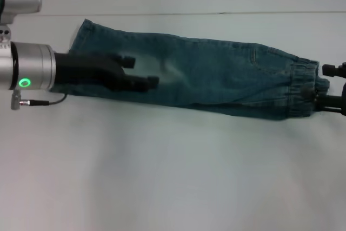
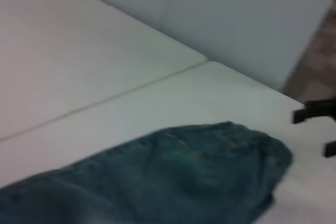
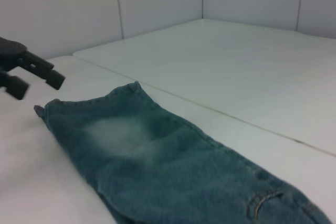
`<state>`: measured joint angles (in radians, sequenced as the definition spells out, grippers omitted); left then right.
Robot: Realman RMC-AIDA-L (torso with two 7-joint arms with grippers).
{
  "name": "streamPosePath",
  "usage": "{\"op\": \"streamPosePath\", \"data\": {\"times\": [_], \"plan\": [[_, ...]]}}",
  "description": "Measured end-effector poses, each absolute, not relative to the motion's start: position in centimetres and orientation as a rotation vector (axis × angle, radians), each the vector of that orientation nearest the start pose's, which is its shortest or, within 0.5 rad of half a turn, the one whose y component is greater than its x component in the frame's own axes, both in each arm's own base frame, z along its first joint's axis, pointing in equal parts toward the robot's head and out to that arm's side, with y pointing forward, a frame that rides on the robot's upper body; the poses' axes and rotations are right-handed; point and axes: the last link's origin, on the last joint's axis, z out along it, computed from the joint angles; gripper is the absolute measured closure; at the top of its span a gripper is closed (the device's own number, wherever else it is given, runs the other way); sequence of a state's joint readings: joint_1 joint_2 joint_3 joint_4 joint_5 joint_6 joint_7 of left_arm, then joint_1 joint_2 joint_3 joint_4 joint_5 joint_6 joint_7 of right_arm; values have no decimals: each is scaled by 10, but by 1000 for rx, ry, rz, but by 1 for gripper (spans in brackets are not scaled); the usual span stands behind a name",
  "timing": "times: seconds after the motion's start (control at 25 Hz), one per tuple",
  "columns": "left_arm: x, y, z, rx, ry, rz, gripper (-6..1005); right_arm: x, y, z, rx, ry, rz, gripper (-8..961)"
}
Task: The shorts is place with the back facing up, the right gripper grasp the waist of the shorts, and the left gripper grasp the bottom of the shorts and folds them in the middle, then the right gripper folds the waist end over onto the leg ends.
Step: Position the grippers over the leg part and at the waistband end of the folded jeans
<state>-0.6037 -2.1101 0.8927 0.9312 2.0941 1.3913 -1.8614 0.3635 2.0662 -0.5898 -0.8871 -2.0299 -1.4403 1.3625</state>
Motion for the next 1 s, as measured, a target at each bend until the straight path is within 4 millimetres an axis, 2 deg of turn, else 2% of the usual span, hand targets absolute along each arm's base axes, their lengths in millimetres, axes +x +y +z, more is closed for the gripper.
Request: {"op": "streamPosePath", "data": {"times": [0.44, 0.8, 1.0], "plan": [[-198, 351, -1, -2925, -681, -455, 65, 349, 287, 50, -2363, 623, 509, 24], [-197, 348, 0, -2950, -676, -456, 65, 370, 280, 46, -2249, 708, 484, 25], [-197, 348, -2, -2952, -679, -449, 65, 379, 284, 38, -2212, 764, 449, 26]]}}
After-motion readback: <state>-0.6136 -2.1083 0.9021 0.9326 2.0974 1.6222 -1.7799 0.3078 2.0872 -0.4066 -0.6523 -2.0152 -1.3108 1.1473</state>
